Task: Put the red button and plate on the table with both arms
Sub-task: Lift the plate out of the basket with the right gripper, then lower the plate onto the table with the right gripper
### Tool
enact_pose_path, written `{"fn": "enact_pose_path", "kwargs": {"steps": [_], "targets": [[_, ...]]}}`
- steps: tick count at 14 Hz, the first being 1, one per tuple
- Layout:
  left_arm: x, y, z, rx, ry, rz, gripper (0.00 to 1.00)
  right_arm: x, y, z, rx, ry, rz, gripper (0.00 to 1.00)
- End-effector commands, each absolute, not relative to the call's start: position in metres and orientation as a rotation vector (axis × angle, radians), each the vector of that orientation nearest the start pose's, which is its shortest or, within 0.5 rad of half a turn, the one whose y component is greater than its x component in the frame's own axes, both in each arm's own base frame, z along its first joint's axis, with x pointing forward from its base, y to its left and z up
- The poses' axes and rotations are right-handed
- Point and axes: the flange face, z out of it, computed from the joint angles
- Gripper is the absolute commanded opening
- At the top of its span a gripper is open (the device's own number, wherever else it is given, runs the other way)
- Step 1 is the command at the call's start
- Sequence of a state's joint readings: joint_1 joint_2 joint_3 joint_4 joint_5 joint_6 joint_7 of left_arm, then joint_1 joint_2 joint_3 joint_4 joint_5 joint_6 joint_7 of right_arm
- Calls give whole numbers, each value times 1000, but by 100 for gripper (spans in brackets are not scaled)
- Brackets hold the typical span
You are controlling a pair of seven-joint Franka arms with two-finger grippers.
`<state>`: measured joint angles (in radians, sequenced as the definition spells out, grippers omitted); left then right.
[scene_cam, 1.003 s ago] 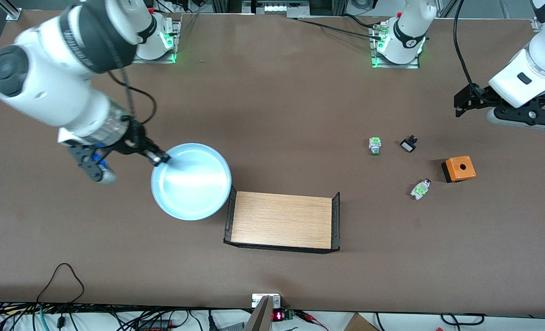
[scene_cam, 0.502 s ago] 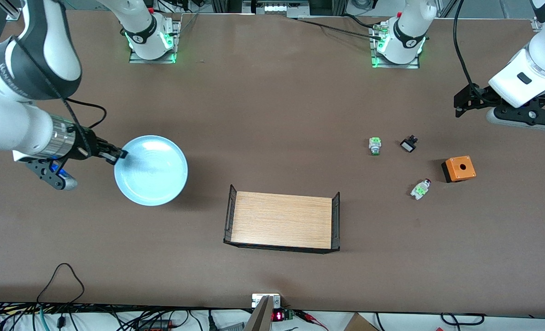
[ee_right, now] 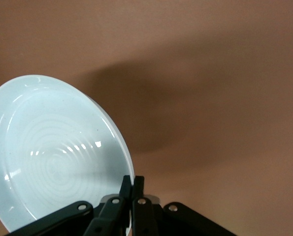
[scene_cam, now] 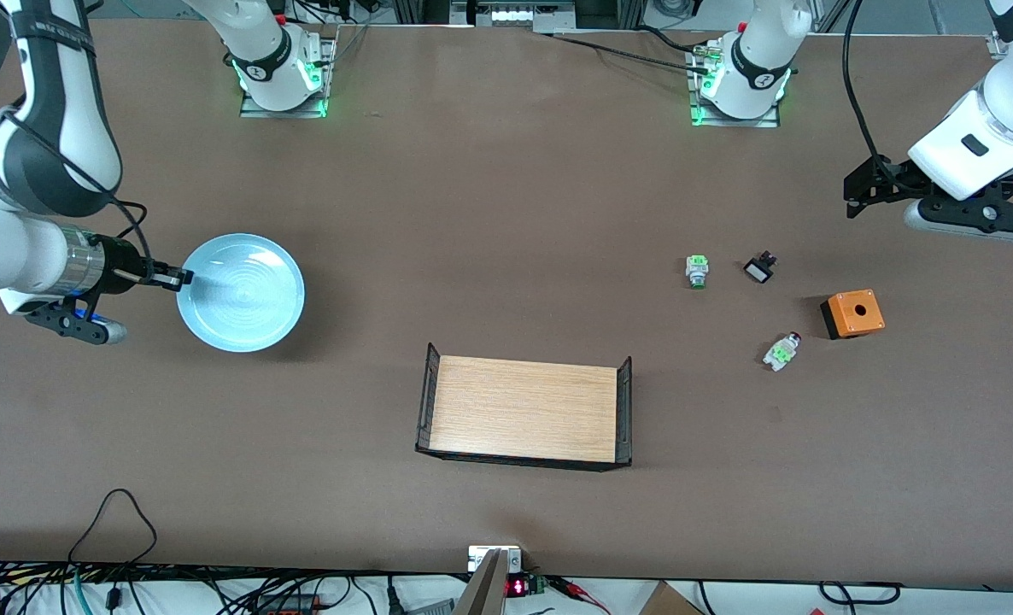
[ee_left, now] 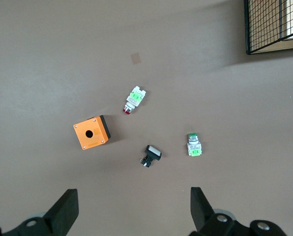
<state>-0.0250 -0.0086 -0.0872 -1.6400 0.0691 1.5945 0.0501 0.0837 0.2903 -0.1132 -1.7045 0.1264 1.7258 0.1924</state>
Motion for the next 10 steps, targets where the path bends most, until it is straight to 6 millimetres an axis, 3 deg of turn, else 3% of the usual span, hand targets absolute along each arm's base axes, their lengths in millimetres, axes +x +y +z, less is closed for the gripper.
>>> {"fn": "enact_pose_path", "kwargs": {"steps": [1,6,10], "targets": [[554,-55,605,-3040,254,10,100,599,-38,384,-3030,275,357,0],[569,-53,604,-3049,251,-28,100,570,-84,314,-3026,128,307,0],[573,-52,601,-3046,245,-35,100,541,-90,266,-3031,78,280,0]]}}
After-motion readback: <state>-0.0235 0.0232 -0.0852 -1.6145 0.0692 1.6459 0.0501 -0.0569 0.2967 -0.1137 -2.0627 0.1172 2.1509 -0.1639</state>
